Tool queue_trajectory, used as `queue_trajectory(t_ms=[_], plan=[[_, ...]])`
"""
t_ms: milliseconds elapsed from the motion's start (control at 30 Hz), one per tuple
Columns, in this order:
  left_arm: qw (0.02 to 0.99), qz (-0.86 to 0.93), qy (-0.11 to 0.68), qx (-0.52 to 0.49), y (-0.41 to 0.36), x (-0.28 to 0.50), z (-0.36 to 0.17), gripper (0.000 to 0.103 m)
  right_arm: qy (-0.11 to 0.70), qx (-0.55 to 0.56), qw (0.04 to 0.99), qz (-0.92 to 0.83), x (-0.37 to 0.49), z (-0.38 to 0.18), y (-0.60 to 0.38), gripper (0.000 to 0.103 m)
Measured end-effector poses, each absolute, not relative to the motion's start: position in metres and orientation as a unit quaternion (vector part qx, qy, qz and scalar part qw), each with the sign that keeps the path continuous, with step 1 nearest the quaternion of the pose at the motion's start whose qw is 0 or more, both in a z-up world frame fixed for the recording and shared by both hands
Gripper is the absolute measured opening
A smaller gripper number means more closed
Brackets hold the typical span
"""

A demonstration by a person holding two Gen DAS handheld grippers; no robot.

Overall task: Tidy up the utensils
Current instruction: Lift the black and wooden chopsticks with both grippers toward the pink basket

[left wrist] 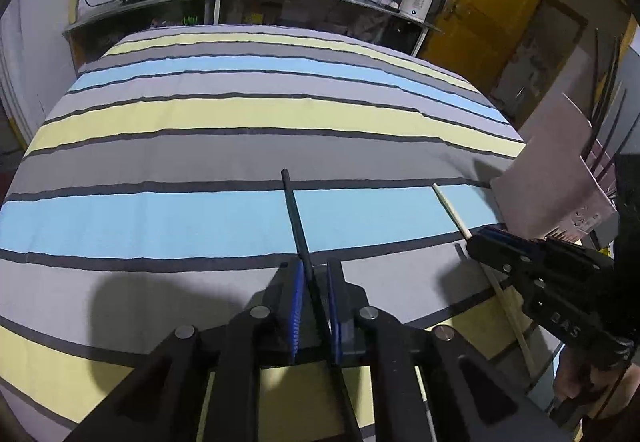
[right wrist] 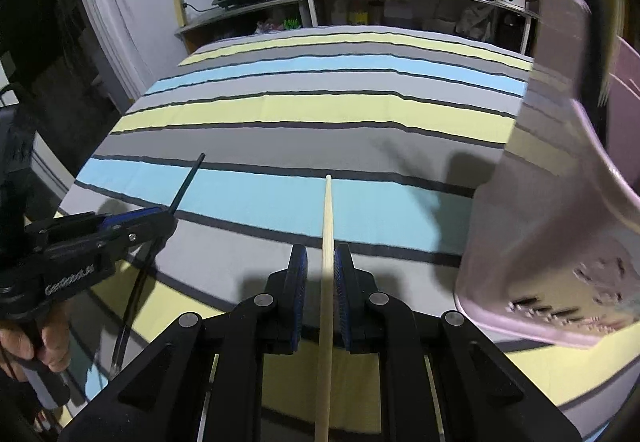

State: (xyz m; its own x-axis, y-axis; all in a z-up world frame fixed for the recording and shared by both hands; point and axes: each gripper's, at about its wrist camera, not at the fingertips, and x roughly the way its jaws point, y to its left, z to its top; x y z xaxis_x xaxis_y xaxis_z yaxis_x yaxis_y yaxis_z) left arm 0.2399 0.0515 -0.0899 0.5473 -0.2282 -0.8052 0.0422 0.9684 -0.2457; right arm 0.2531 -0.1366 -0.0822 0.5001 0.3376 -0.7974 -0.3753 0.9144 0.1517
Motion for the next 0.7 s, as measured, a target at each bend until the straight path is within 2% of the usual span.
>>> queue_trajectory(t_ms=[433,600,700], plan=[[0.881,-0.059,0.462,-0.081,0.045,0.234,-0.091,0.011,0.469,-0.037,0.859,0.201,0.280,-0.088,-0.118,0.015],[0.880,-0.060,0.466,-0.072,0.044,0.237,-0.090,0.011,0.475,-0.042,0.857,0.198,0.283,-0.086,-0.117,0.007],[0.877,-0.060,0.471,-0.075,0.045,0.240,-0.089,0.007,0.481,-0.035,0.853,0.200,0.284,-0.085,-0.119,0.006]])
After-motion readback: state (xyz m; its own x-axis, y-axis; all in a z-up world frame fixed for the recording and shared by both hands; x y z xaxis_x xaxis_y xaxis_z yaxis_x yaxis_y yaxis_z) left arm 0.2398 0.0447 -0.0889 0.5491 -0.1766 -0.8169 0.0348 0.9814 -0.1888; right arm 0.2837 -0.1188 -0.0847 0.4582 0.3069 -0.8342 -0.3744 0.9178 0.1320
